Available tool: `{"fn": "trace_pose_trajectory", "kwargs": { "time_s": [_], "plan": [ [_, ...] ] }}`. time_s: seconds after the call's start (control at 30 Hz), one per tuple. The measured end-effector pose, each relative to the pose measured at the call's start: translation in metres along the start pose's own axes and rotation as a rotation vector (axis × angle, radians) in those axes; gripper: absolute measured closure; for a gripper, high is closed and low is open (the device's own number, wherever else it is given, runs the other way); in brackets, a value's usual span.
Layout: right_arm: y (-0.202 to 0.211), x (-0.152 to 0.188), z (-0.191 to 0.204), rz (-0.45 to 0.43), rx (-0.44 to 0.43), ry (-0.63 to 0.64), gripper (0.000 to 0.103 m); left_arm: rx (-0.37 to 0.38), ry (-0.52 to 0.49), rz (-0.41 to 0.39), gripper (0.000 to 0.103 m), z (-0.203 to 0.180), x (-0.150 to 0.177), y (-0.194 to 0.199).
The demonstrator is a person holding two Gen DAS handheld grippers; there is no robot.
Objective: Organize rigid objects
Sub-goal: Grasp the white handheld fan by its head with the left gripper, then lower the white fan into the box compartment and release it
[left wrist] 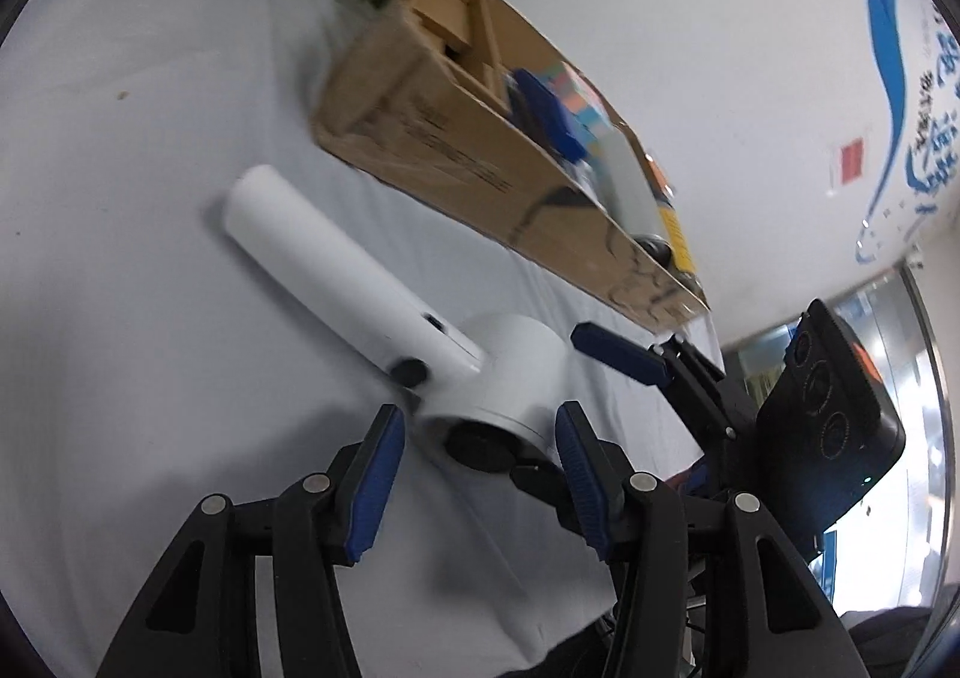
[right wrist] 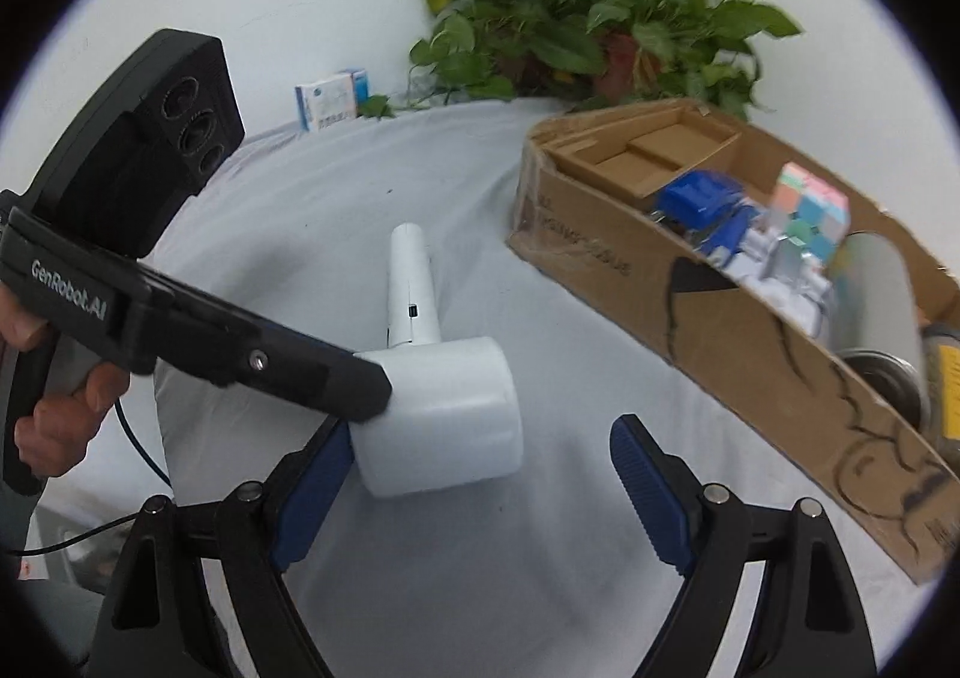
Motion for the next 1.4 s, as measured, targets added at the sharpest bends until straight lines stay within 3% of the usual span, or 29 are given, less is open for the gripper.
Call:
{"fn": "trace_pose_trajectory", "kwargs": {
  "time_s": [0.13,0.2,0.23,0.3,0.43,0.5,0.7,0.87,0.97,1.1,1.3,1.4],
  "plan": [
    [-0.01,0.008,0.022,0.049,-0.087,-0.033,0.034,-0.006,0.061,-0.026,0.051,0.014,-0.017,0.0],
    [-0.009,0.009,0.035,0.039,-0.068,-0.036,0.035,-0.023,0.082,-0.024,0.051,0.022,-0.023,-0.002],
    [-0.01,0.008,0.038,0.036,-0.044,-0.057,0.04,-0.036,0.097,-0.019,0.059,0.026,-0.025,-0.005],
    [-0.017,0.009,0.037,0.066,-0.005,-0.127,0.048,-0.046,0.108,0.0,0.062,0.031,-0.028,-0.011],
    [-0.01,0.006,0.042,0.071,0.05,-0.189,0.049,-0.073,0.05,0.017,0.063,0.021,-0.029,-0.013],
    [0.001,-0.001,0.042,0.047,0.086,-0.2,0.049,-0.052,0.035,0.001,0.063,0.007,-0.037,-0.008],
    [0.051,-0.069,0.02,-0.156,0.205,-0.232,0.048,-0.05,-0.217,-0.115,0.064,-0.079,-0.115,0.028],
    [0.046,-0.138,-0.042,-0.227,0.25,-0.322,0.048,-0.054,-0.323,-0.095,0.064,-0.105,-0.21,0.019],
    [0.026,-0.162,-0.08,-0.186,0.237,-0.398,0.048,-0.041,-0.317,-0.05,0.064,-0.099,-0.259,-0.009],
    [-0.012,-0.175,-0.115,-0.107,0.222,-0.476,0.048,-0.034,-0.316,0.028,0.064,-0.079,-0.297,-0.048],
    [-0.075,-0.158,-0.143,0.039,0.179,-0.587,0.045,-0.042,-0.263,0.145,0.067,-0.023,-0.309,-0.102],
    [-0.097,-0.153,-0.14,0.096,0.099,-0.586,0.041,-0.054,-0.253,0.156,0.082,-0.002,-0.312,-0.116]
  ]
}}
Point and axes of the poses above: each gripper's, at about its wrist camera, not at the fingertips, and y roughly against the way its jaws point, z to its left, x to its underside, the point moved 10 cm from there along -y, roughly the way its jaws point, and after that the axes turned 3 degrees about -z, right-handed, at the moved point
